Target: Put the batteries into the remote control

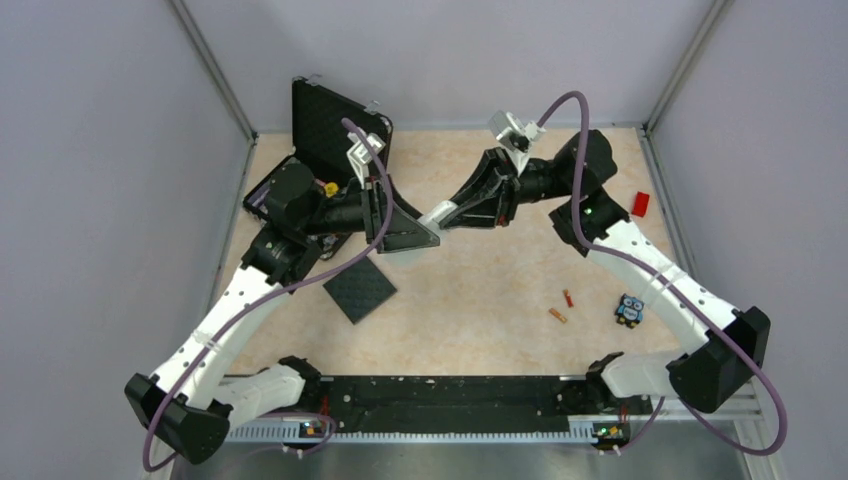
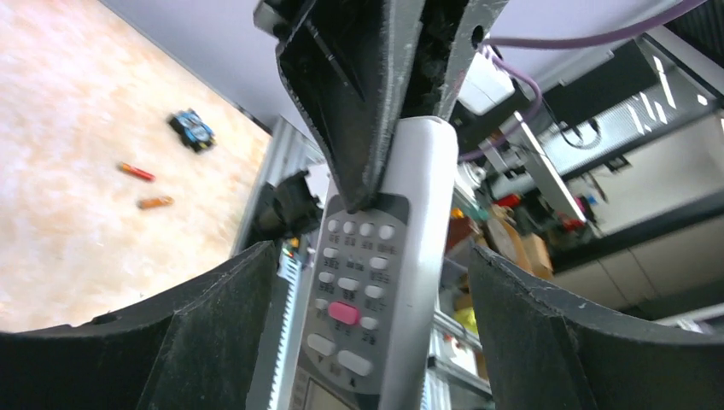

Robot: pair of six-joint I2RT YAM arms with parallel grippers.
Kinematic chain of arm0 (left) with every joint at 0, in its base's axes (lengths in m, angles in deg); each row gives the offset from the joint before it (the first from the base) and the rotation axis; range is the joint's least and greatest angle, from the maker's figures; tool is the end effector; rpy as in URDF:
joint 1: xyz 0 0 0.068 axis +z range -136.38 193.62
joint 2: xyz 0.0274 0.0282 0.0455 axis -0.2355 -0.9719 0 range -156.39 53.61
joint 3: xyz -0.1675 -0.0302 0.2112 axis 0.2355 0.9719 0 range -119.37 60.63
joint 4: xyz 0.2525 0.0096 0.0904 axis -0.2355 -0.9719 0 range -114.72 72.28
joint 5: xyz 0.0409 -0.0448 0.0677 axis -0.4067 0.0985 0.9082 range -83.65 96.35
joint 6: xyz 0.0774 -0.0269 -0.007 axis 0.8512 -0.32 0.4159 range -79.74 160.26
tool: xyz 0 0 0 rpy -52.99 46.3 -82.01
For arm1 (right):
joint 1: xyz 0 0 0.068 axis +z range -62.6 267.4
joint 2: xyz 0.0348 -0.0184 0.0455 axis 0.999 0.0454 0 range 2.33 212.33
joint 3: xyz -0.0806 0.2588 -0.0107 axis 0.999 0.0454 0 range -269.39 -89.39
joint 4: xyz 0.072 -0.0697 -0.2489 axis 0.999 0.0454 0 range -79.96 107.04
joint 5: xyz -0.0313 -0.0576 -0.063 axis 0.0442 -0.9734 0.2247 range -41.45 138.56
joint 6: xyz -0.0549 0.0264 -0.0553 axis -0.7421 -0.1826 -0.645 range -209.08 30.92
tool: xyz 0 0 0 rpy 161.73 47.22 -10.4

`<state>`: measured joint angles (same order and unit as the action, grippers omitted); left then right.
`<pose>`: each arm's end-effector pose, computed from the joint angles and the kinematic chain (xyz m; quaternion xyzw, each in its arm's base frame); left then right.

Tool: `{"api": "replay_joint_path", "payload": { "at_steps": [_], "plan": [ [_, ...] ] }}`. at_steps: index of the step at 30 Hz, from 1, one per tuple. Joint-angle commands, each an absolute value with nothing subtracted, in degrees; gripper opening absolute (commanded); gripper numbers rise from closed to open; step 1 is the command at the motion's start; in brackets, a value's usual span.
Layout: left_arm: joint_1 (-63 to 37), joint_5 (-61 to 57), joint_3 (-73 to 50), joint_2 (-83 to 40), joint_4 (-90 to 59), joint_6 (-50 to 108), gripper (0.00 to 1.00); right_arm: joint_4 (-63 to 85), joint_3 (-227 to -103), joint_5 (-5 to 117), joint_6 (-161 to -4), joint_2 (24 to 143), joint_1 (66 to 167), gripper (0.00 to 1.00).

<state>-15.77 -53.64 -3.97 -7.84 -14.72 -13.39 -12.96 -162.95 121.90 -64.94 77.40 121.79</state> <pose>0.1895 -0.1779 0.4295 0.2420 0.6440 -0.6772 0.2610 0.2039 0.2227 0.4550 -0.5320 0.4055 0.6174 0.4140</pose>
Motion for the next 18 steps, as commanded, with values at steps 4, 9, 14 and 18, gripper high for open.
{"api": "replay_joint_path", "payload": {
  "at_steps": [4, 9, 14, 18],
  "plan": [
    [-15.9, -38.6, 0.0, -2.8, -12.8, -8.8, 0.86, -3.4, -161.4, 96.3, -59.2, 72.1, 122.2, 0.00],
    [-15.9, -34.4, 2.5, -2.1, -11.1, -8.9, 0.83, 0.5, -160.1, 85.7, -50.9, 71.8, 121.6, 0.00],
    [-15.9, -29.9, 4.1, -1.5, -9.1, -9.3, 0.73, -3.3, -156.7, 85.1, -42.8, 71.3, 121.6, 0.00],
    [-15.8, -25.8, 5.7, -0.5, -6.6, -10.5, 0.60, -2.6, -154.7, 83.9, -41.9, 70.6, 121.5, 0.00]
  ]
}}
